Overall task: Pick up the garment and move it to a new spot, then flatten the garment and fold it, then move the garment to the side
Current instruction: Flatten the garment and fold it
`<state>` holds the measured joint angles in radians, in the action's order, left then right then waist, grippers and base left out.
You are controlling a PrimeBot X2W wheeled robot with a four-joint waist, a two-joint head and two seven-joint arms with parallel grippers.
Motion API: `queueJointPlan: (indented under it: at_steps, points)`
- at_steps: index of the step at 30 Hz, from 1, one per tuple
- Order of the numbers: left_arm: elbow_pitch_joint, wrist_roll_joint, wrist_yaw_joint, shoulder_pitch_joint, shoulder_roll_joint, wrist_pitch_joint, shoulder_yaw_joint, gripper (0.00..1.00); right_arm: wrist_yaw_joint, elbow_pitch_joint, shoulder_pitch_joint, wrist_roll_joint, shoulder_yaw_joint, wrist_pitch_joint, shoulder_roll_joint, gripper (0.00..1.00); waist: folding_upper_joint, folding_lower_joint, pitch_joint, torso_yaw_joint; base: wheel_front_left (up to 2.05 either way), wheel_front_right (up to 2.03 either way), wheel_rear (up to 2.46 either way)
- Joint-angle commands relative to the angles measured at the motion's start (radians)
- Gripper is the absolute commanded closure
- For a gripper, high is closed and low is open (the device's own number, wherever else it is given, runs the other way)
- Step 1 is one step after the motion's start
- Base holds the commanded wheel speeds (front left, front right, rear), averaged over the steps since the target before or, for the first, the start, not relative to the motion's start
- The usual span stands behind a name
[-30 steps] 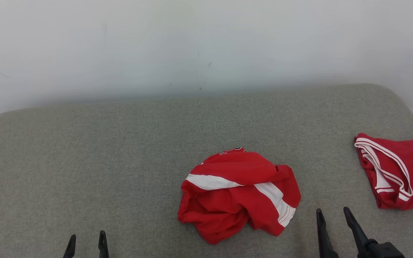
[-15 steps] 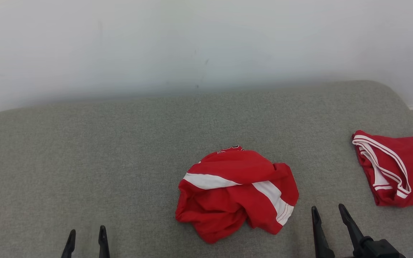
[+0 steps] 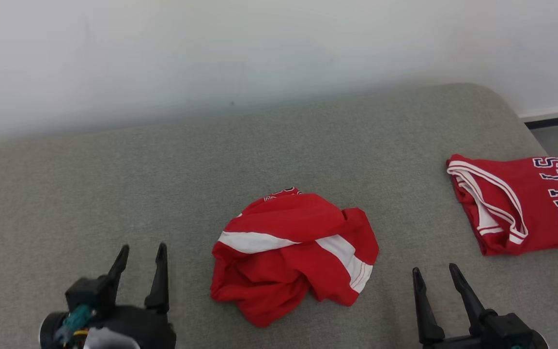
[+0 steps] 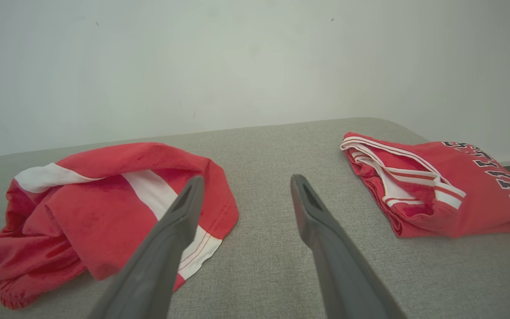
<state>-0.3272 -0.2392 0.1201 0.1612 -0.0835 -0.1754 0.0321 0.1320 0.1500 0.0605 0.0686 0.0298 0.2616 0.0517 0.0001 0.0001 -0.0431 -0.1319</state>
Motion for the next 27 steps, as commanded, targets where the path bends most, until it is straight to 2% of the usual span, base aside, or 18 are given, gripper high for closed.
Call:
queueJointPlan:
  at_steps: [1, 6, 11, 15, 19, 27]
  points:
    - [-0.015, -0.008, 0.003, 0.032, -0.011, 0.014, 0.010, 0.00, -0.002, -0.003, -0.010, 0.001, -0.004, 0.004, -0.003, 0.00, -0.0001, -0.0001, -0.033, -0.035, 0.00, 0.00, 0.00]
    - [-0.125, -0.115, 0.010, 0.162, -0.033, 0.177, 0.101, 0.00, -0.002, -0.006, -0.025, 0.008, -0.012, 0.004, -0.003, 0.00, -0.0001, -0.0001, -0.063, -0.079, 0.00, 0.00, 0.00]
    - [-0.186, -0.219, 0.010, 0.225, -0.089, 0.325, 0.204, 0.00, -0.002, -0.009, -0.034, 0.016, -0.012, 0.004, -0.003, 0.00, -0.0001, -0.0001, -0.083, -0.115, 0.00, 0.00, 0.00]
    - [-0.203, -0.259, 0.010, 0.249, -0.111, 0.360, 0.231, 0.00, -0.002, -0.012, -0.032, 0.020, -0.010, 0.004, -0.003, 0.00, -0.0001, -0.0001, -0.092, -0.125, 0.00, 0.00, 0.00]
    - [-0.196, -0.302, 0.010, 0.269, -0.110, 0.393, 0.276, 0.00, -0.002, -0.013, -0.037, 0.020, -0.009, 0.004, -0.003, 0.00, -0.0001, -0.0001, -0.097, -0.125, 0.00, 0.00, 0.00]
    - [-0.182, -0.373, 0.010, 0.304, -0.121, 0.378, 0.347, 0.00, -0.002, -0.014, -0.047, 0.019, -0.017, 0.004, -0.003, 0.00, -0.0001, -0.0001, -0.098, -0.113, 0.00, 0.00, 0.00]
